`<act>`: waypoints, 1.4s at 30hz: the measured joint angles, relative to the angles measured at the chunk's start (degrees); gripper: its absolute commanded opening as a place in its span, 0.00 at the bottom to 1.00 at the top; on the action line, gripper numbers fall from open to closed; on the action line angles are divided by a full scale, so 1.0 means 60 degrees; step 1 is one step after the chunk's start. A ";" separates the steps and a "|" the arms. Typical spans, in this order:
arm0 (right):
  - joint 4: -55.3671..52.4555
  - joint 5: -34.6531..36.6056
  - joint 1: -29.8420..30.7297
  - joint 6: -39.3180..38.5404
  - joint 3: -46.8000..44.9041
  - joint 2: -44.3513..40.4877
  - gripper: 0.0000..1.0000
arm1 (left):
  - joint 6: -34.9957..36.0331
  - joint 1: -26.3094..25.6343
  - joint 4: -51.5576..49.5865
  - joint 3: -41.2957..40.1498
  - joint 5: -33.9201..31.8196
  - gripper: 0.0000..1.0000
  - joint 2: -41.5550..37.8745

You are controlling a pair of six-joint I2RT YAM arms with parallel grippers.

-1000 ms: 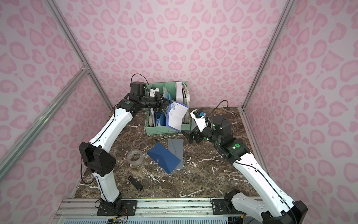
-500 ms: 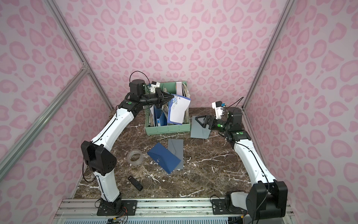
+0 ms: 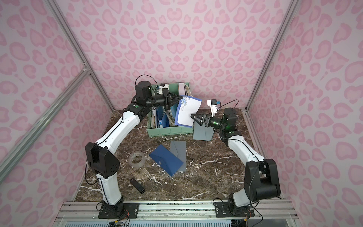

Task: Take the letter paper out of the envelope
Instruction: Unfold the letter paper.

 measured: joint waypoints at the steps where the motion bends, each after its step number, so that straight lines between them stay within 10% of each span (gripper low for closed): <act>1: 0.0313 -0.0098 0.0036 0.0189 0.0047 0.0175 0.93 | -0.0102 -0.0015 0.0120 0.0000 0.0007 0.00 0.0029; 18: 0.5278 -0.0841 0.0036 0.3697 0.0062 0.1231 0.73 | -0.1140 -0.0076 0.0936 -0.0029 0.0182 0.00 0.0270; 38: 0.4506 -0.0860 -0.0015 0.3577 0.0379 0.0936 0.00 | -0.1137 -0.0171 0.0947 -0.0066 0.0208 0.00 0.0364; 42: 0.3719 -0.0820 -0.0026 0.3111 0.0368 0.0557 0.00 | -0.0954 -0.0157 0.0736 0.0044 0.0208 0.51 0.0412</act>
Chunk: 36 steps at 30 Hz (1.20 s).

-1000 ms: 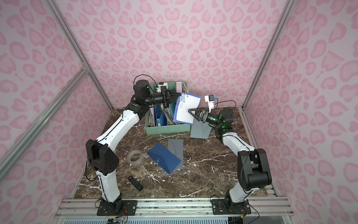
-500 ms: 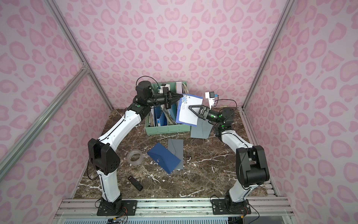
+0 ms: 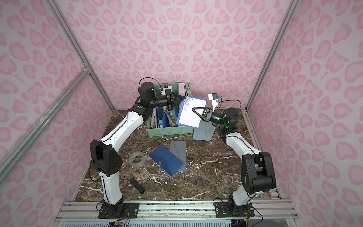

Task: Take the letter paper out of the envelope
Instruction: Unfold the letter paper, then place the letter paper at the center of the board.

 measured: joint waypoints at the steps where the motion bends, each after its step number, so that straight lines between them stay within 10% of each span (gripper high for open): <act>1: -0.0299 0.0033 -0.0015 -0.0197 -0.0022 -0.0149 0.00 | 0.0106 0.0000 -0.0138 0.0080 -0.0004 0.63 0.0000; 5: -0.1555 0.0277 -0.0390 -0.1031 -0.0353 -0.0929 0.00 | 0.0984 0.0033 -0.1271 0.0437 -0.0160 0.93 -0.0073; 22: -0.9908 0.4047 -0.3355 -0.4477 -0.1625 -0.2565 0.00 | 0.6757 -0.0135 -0.5898 -0.3020 -0.2889 0.88 -0.2743; 36: -1.1482 0.5883 -0.4065 -0.6433 0.0404 0.1075 0.00 | 0.8429 -0.0204 -0.6779 -0.4280 -0.3763 0.87 -0.3577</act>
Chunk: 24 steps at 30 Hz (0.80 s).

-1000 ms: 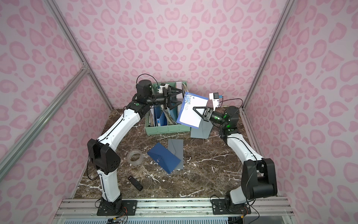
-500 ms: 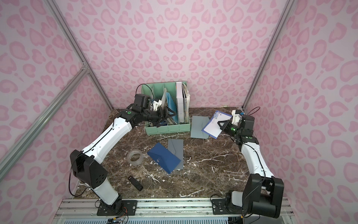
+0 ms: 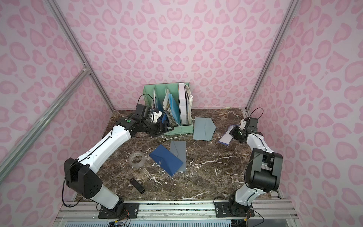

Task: Take the letter paper out of the envelope
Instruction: Place the letter paper at the center of the board.

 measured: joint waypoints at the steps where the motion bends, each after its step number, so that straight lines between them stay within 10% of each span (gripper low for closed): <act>1: -0.0084 -0.0022 0.0000 -0.0313 0.0266 0.0306 0.00 | 0.0047 0.0000 -0.0036 0.0004 -0.0029 0.87 -0.0036; 18: -0.2903 -0.0998 -0.0120 -0.3679 0.3803 0.3836 0.00 | 0.0280 0.0000 -0.0379 -0.0124 -0.0080 0.86 -0.0222; 24: -0.3173 -0.1147 -0.0368 -0.3989 0.4069 0.4207 0.26 | 0.0280 0.0000 -0.0401 -0.0146 -0.0080 0.86 -0.0335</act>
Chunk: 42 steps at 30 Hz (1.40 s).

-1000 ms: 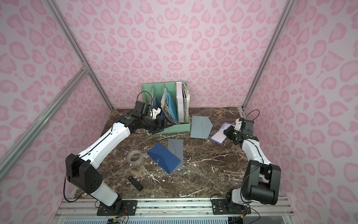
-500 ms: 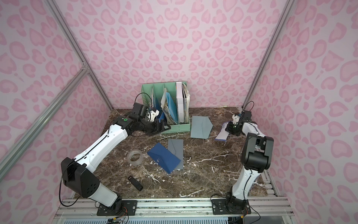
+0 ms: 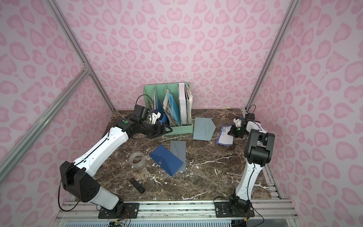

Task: Take the letter paper out of the envelope
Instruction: Place the letter paper at the center of the board, then pick up the envelope from the center of the board.

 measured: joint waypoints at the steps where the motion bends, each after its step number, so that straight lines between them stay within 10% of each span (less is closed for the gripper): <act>1: -0.0055 0.0000 -0.0036 -0.0055 0.0102 0.0062 0.33 | -0.0004 -0.0004 0.0000 0.0000 0.0000 0.86 0.0000; 8: -0.0266 0.0656 -0.0051 -0.0058 0.0729 0.0310 0.56 | -0.0004 -0.0029 -0.0098 0.0007 0.0000 0.86 0.0004; 25: 0.0080 0.3810 0.0874 0.0922 0.0943 -0.1508 0.56 | -0.0033 -0.0124 -0.0229 0.0040 -0.0138 0.86 0.0055; 42: 0.2648 0.3424 0.6094 0.1392 -0.1934 -0.5366 0.47 | -0.0535 0.0820 -0.2215 -0.0044 -0.1326 0.82 0.0036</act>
